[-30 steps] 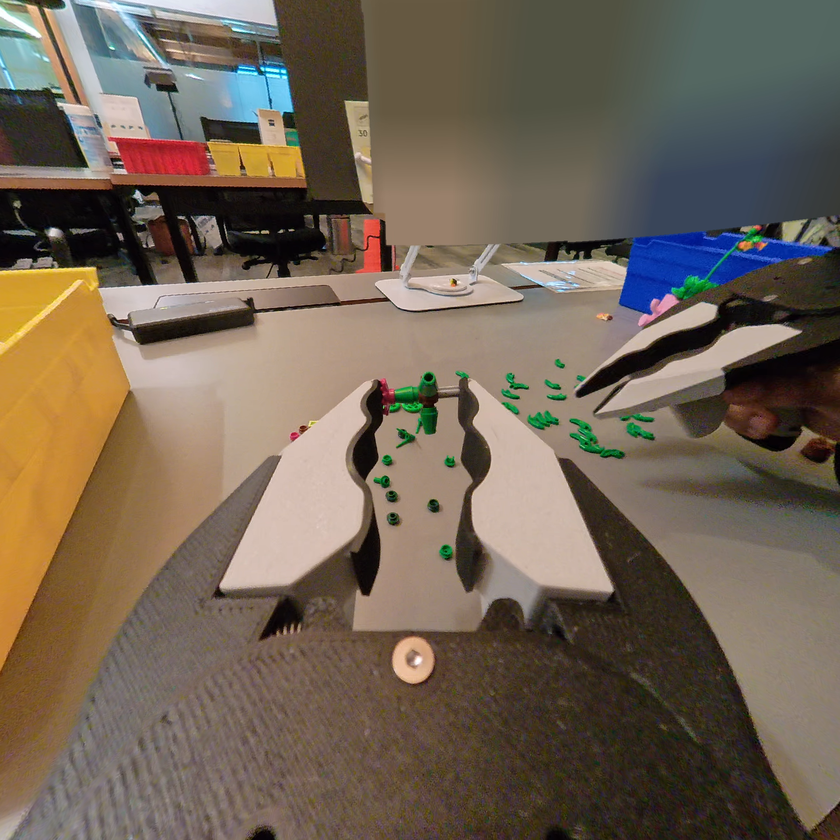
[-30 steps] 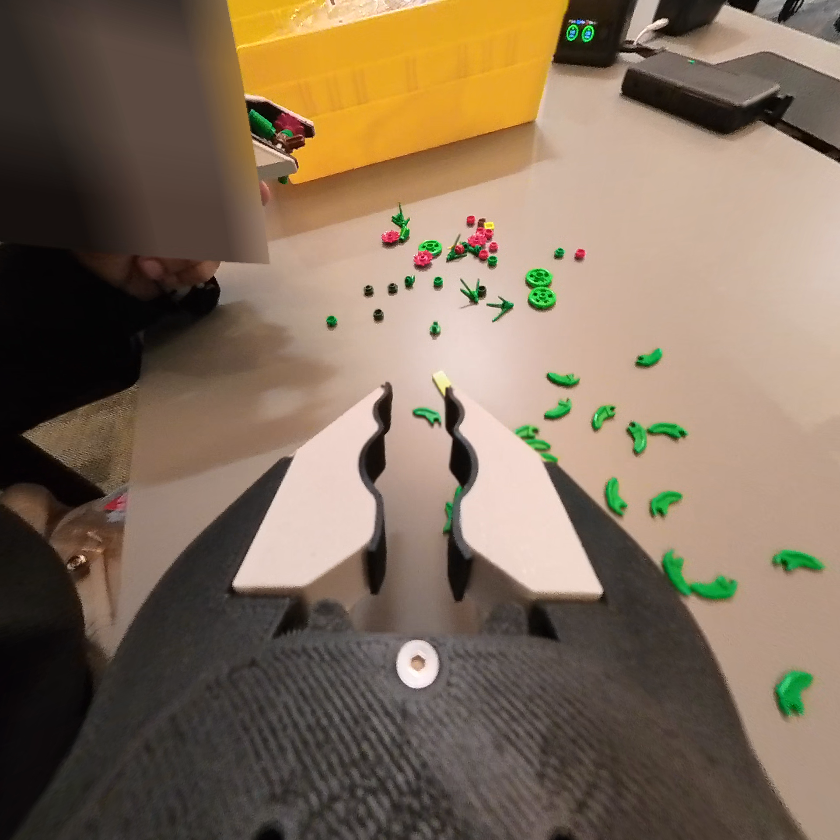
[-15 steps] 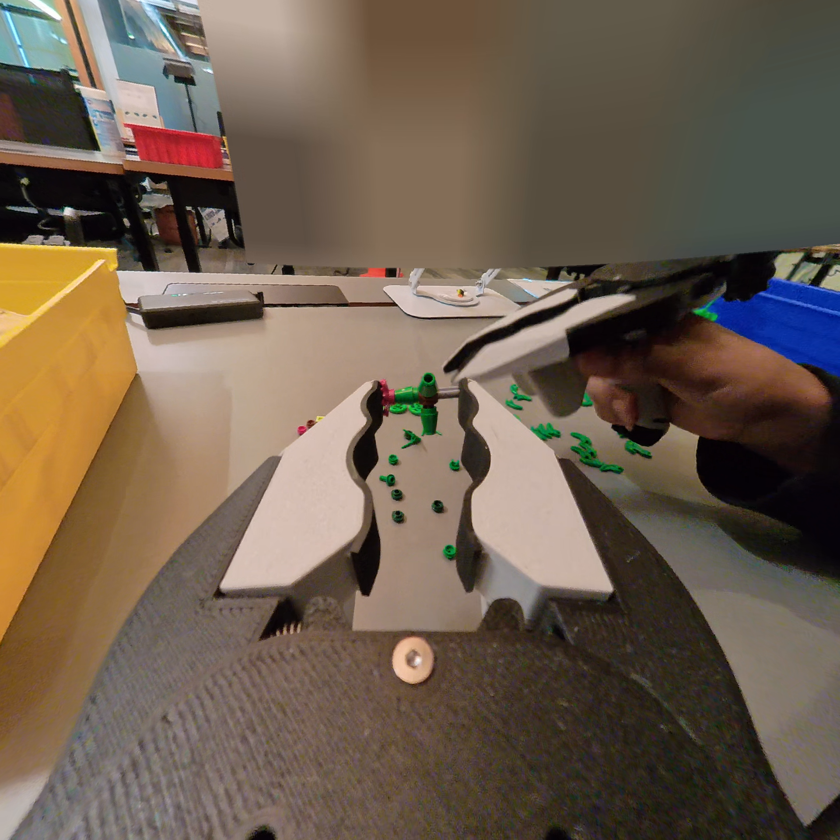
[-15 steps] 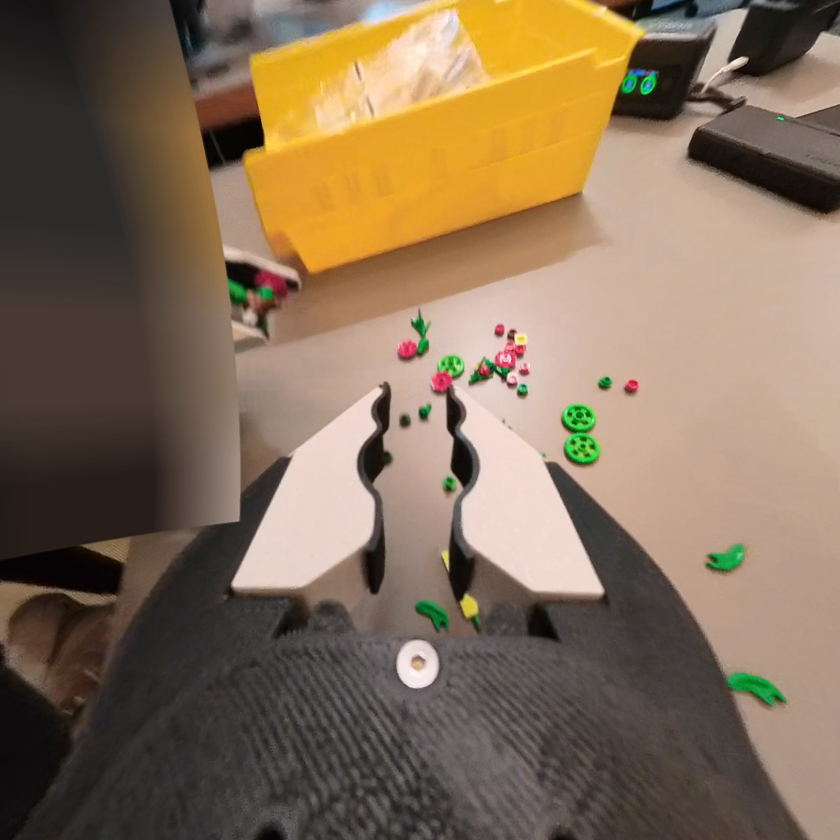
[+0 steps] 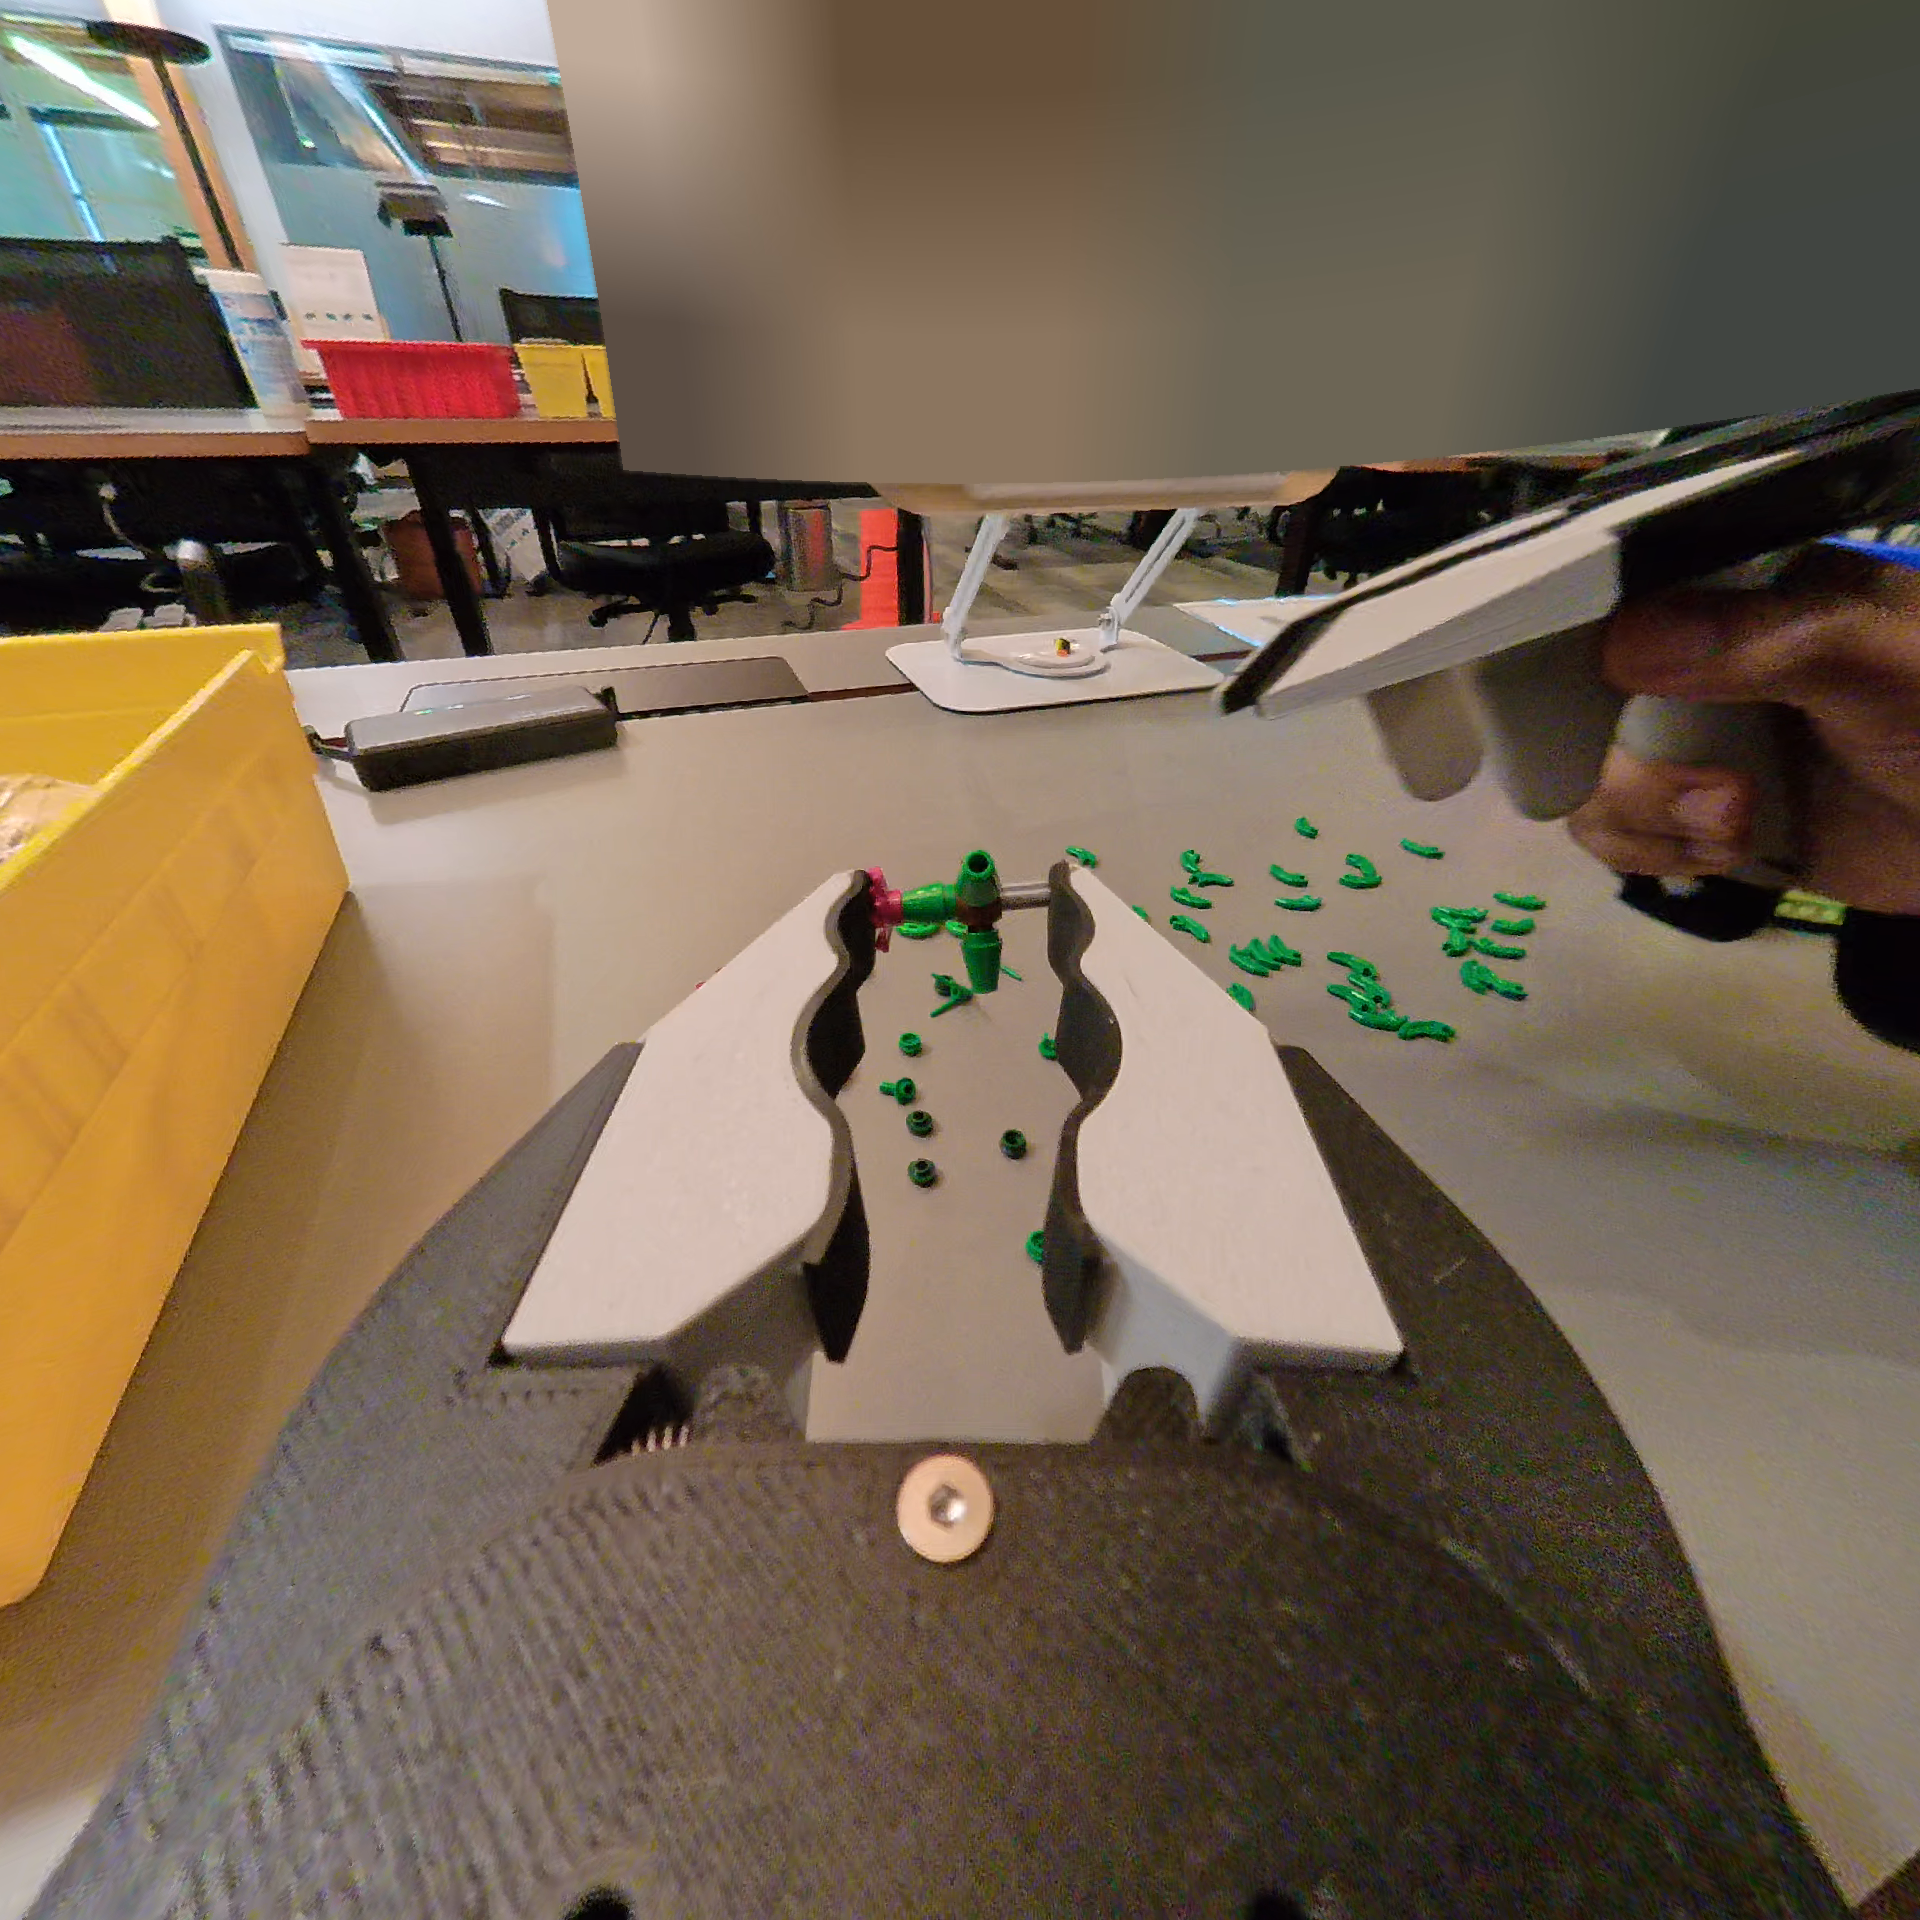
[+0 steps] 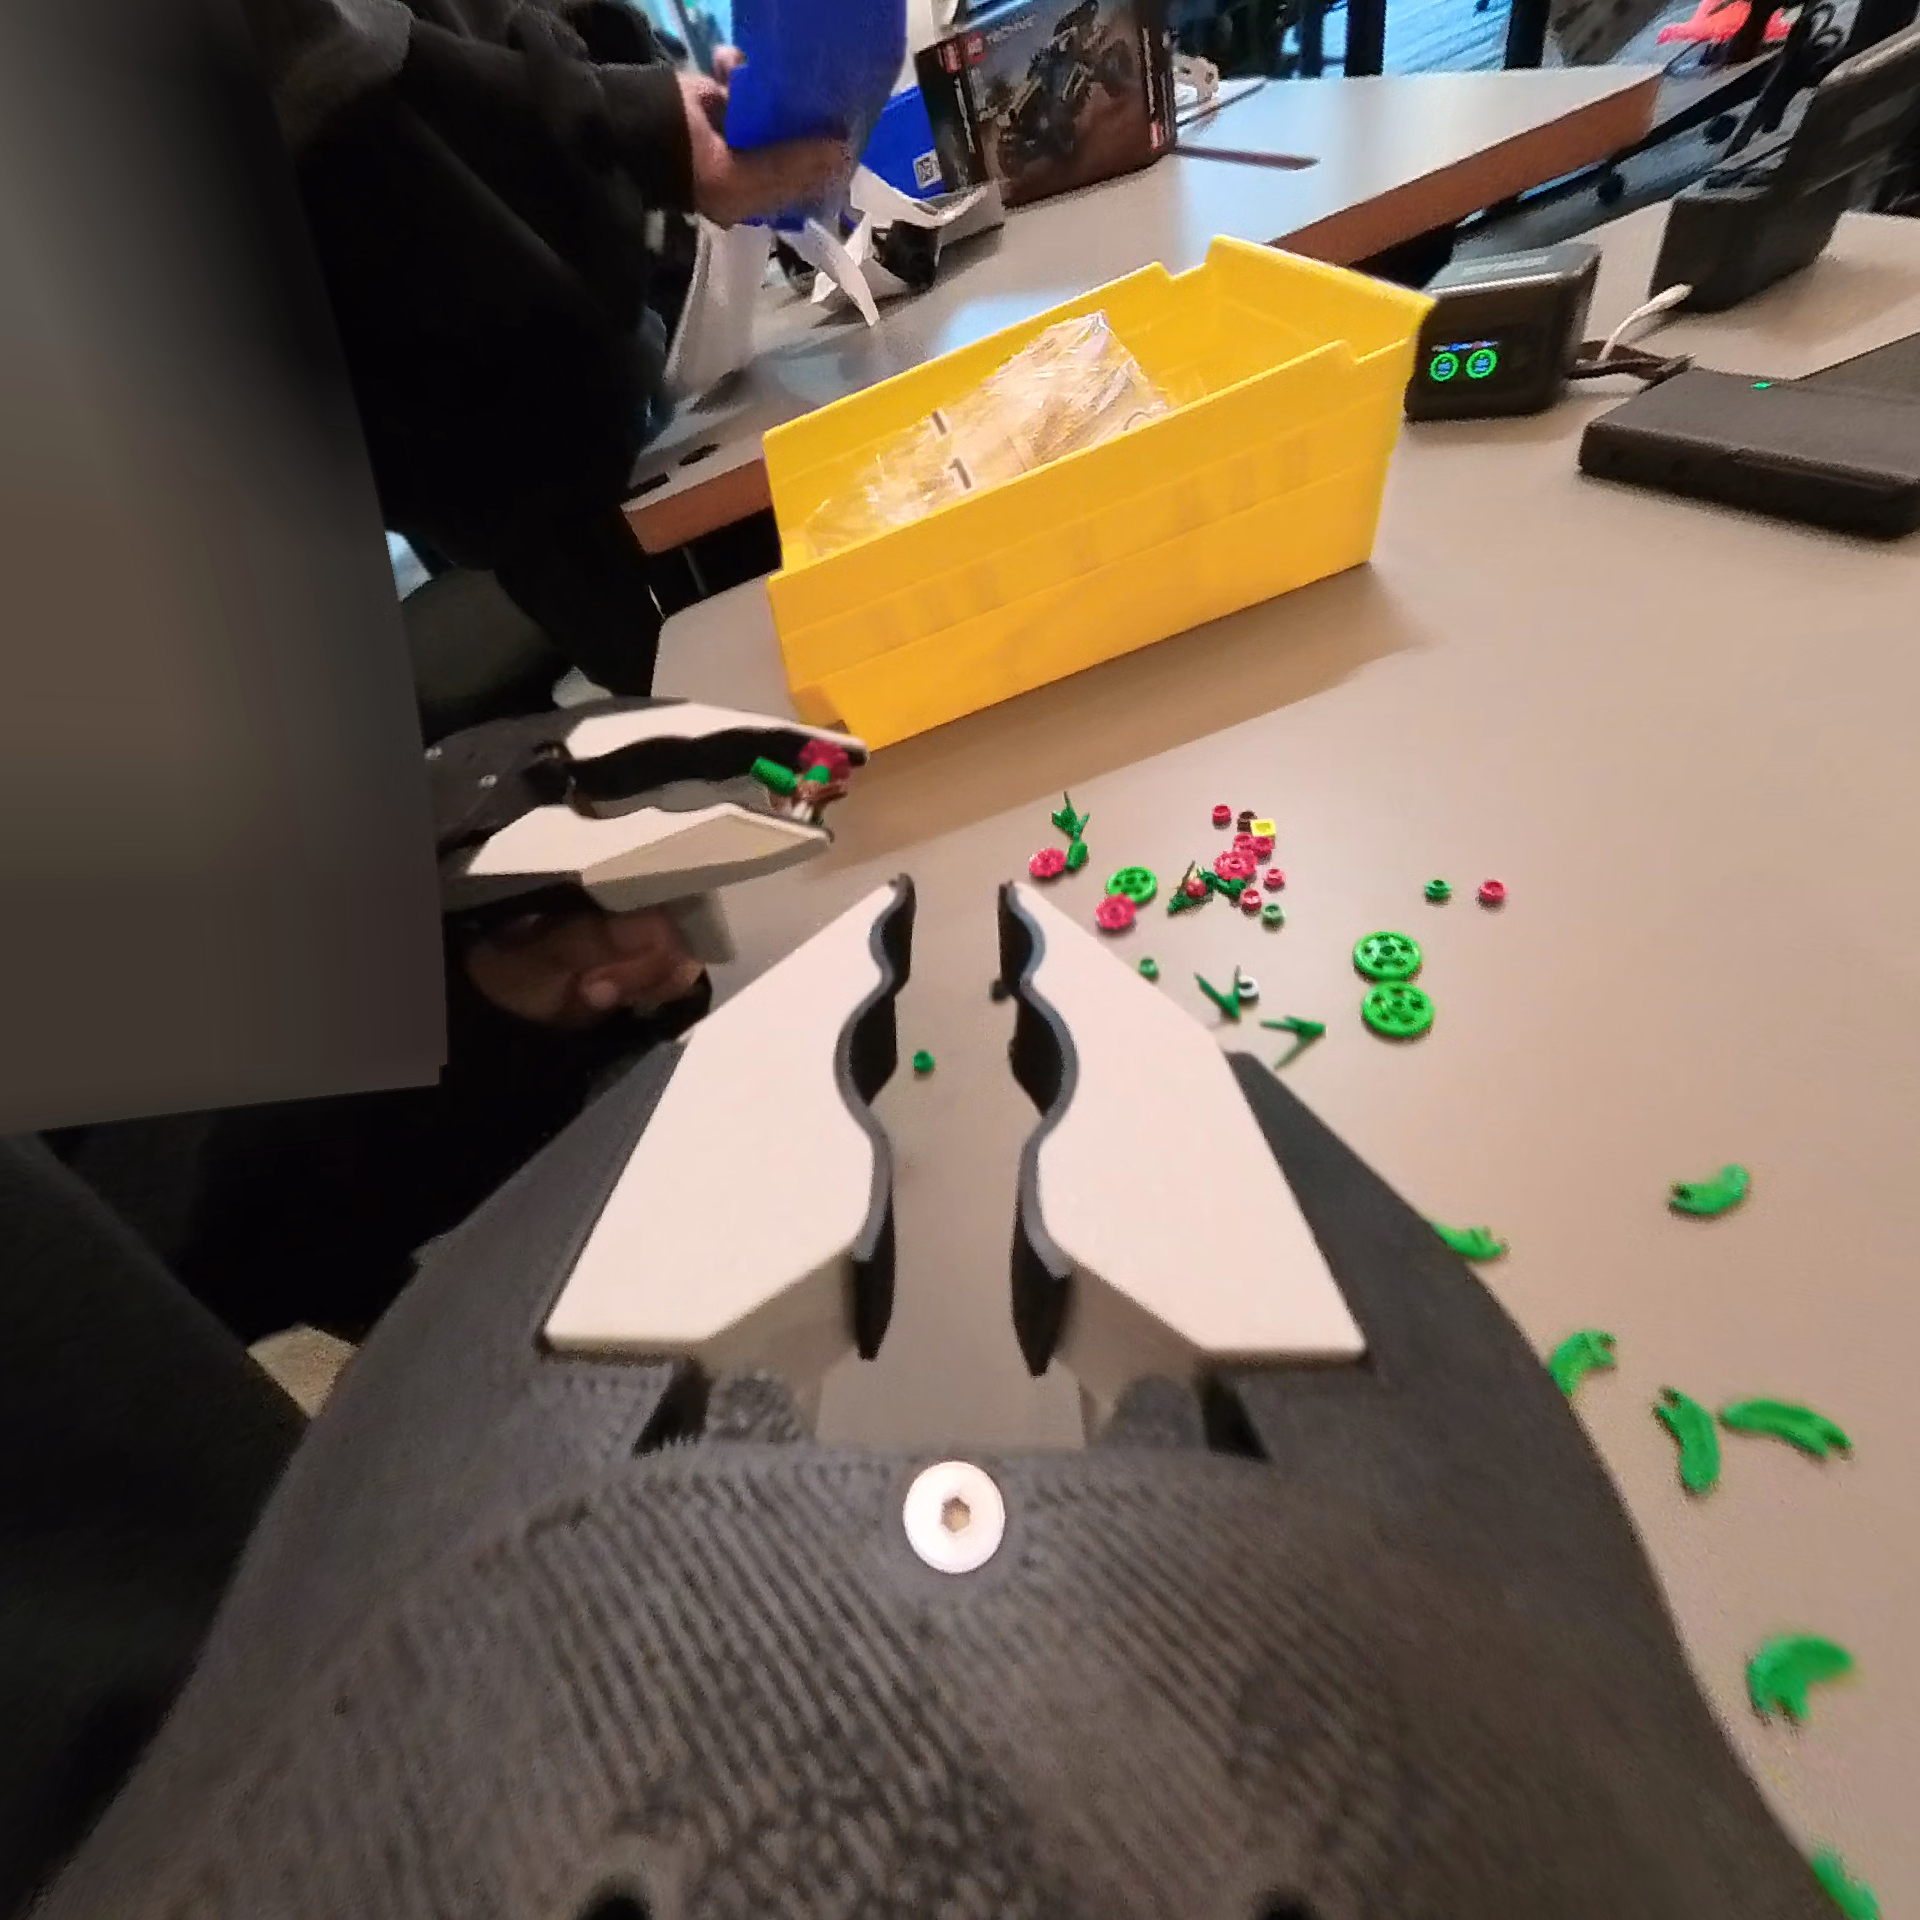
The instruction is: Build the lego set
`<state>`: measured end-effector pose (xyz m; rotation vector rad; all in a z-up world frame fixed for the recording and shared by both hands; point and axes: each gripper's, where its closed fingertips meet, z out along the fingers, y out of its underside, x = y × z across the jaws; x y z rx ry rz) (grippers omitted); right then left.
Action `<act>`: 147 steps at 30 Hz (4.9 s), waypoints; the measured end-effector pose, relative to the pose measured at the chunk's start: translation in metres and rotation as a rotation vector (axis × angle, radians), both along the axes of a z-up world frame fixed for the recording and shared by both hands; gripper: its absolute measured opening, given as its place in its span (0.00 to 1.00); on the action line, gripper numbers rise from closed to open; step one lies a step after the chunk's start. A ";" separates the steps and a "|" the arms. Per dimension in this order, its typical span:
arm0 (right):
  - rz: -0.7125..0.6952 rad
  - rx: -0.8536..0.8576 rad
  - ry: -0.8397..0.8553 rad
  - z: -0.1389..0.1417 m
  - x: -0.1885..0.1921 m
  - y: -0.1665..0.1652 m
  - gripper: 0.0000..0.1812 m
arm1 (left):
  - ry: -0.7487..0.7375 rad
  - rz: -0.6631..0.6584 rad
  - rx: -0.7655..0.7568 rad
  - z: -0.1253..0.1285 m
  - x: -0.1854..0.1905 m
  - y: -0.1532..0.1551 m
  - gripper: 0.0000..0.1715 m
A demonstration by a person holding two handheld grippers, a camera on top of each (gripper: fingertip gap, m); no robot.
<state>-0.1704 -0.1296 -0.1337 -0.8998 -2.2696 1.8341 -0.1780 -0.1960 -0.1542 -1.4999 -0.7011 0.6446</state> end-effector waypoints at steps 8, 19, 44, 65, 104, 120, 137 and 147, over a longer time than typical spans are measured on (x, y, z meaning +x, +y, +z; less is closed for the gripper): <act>-0.124 0.044 0.055 0.002 0.056 0.060 0.08 | -0.008 0.035 0.039 0.002 -0.003 -0.006 0.19; -0.270 -0.016 0.200 0.006 0.030 0.017 0.10 | 0.014 0.223 0.206 0.023 -0.010 -0.061 0.19; -0.127 0.489 -0.038 -0.121 -0.086 -0.106 0.06 | -0.050 0.240 0.180 0.008 -0.019 -0.073 0.19; -0.082 0.506 0.046 -0.093 0.043 0.026 0.03 | 0.058 -0.096 0.040 0.009 0.019 0.002 0.19; -0.372 0.508 -0.080 -0.124 0.159 0.183 0.08 | -0.123 -0.686 0.065 -0.003 0.132 0.208 0.18; -0.194 0.073 0.246 -0.044 0.191 0.157 0.02 | 0.045 -0.974 -0.046 -0.003 0.186 0.214 0.18; -0.039 -0.151 0.221 -0.022 0.201 0.153 0.02 | 0.047 -1.043 -0.082 -0.008 0.198 0.215 0.18; 0.182 0.074 0.171 -0.042 0.205 0.147 0.02 | 0.045 -1.098 -0.173 -0.019 0.210 0.219 0.18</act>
